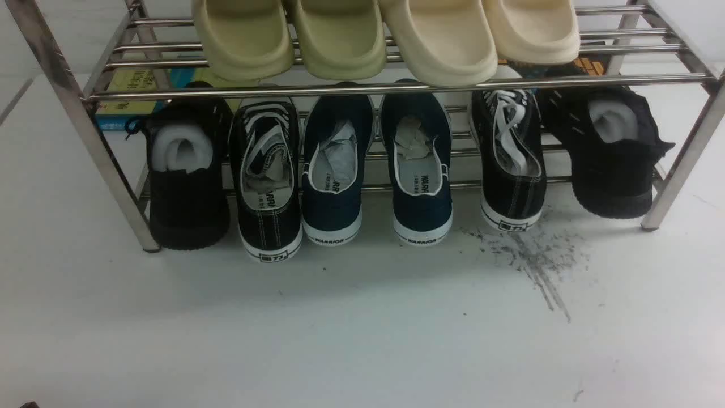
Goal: Take the shoes off the shelf with your hand on the white table.
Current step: 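Reach toward the shoe rack and grasp a shoe on it with the right gripper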
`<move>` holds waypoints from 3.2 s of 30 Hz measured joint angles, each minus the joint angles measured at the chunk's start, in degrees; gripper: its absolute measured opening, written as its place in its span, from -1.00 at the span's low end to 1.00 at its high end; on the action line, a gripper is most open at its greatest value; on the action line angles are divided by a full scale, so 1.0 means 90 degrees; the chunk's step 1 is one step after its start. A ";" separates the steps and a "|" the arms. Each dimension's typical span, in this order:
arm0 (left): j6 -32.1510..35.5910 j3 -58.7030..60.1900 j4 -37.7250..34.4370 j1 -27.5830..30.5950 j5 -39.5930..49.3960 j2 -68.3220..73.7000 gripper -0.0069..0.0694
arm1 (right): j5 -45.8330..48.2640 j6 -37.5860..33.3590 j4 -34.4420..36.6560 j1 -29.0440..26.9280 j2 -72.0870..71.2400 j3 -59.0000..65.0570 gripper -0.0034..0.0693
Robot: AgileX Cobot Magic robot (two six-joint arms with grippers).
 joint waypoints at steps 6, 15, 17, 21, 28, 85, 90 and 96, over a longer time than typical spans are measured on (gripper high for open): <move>0.0000 0.0000 0.0000 0.0000 0.0000 0.0000 -0.19 | 0.0000 0.0000 0.0000 0.0000 0.0000 0.0000 -0.24; 0.0000 0.0000 0.0000 0.0000 0.0000 0.0000 -0.19 | 0.0000 0.0000 0.0000 0.0000 0.0000 0.0000 -0.24; 0.0000 0.0000 0.0000 0.0000 0.0000 0.0000 -0.19 | 0.0000 0.0000 0.0000 0.0000 0.0000 0.0000 -0.24; 0.0000 0.0000 0.0000 0.0000 0.0000 0.0000 -0.19 | 0.0000 0.0000 0.0000 0.0000 0.0000 0.0000 -0.24; 0.0000 0.0000 0.0000 0.0000 0.0000 0.0000 -0.19 | 0.0000 0.0000 0.0000 0.0000 0.0000 0.0000 -0.24; 0.0000 0.0000 0.0000 0.0000 0.0000 0.0000 -0.19 | 0.1347 -0.1410 0.3263 0.0000 0.2633 -0.2981 -0.91; 0.0000 0.0000 0.0000 0.0000 0.0000 0.0000 -0.19 | 0.2674 -0.0680 0.1645 0.0000 0.4507 -0.3896 -0.91; 0.0000 0.0000 0.0000 0.0000 0.0000 0.0000 -0.19 | 0.4161 -0.0389 0.1280 0.0252 0.6997 -0.5244 -0.90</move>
